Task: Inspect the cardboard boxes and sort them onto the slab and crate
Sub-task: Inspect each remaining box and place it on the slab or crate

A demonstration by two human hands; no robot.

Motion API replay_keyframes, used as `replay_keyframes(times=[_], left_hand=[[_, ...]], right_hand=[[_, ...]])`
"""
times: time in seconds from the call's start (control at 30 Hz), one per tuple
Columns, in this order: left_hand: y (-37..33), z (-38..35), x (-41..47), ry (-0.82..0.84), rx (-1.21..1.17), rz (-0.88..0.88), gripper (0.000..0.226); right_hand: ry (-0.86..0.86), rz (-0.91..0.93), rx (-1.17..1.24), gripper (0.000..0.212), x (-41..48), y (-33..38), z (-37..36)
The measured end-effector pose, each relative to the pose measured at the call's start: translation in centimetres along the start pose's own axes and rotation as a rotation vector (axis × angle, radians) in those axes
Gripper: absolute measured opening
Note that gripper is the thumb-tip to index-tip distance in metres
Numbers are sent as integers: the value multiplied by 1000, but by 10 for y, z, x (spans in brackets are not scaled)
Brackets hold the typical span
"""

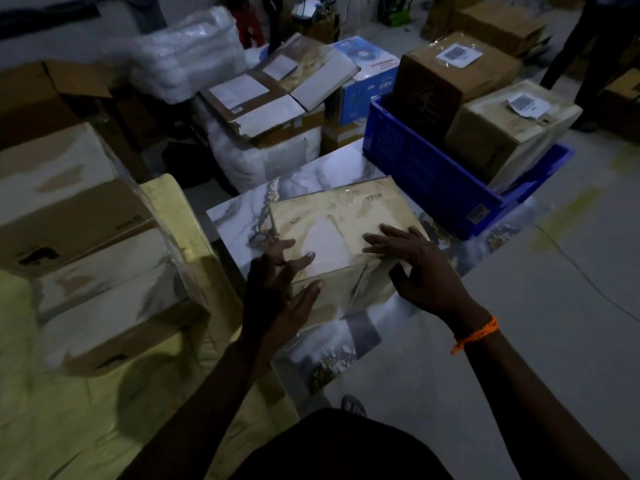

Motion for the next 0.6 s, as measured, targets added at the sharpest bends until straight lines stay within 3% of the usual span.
replay_keyframes(times=[0.13,0.2,0.4,0.6], left_hand=[[-7,7,19,-44,78,-27,51],[-14,9,36,-2,111,-6,51],[-12,-18,71,252,319,1,75],[-8,-23,67,214,377,-33,62]], right_hand=[[-133,28,15,39,4,8,-4],[-139,16,-73,44,16,11,-4],[233,-231,-416,89,58,7,-13],[248,-249,-478,81,56,-2,-22]])
Point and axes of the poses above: each hand's wrist, its own x-axis towards the middle knuckle, its own z-axis out of the back of the hand, y = z × x, the point moved 1 cm from there along x, towards the middle knuckle, and after that the axes turned 4 degrees about y, right-handed, at the moved point
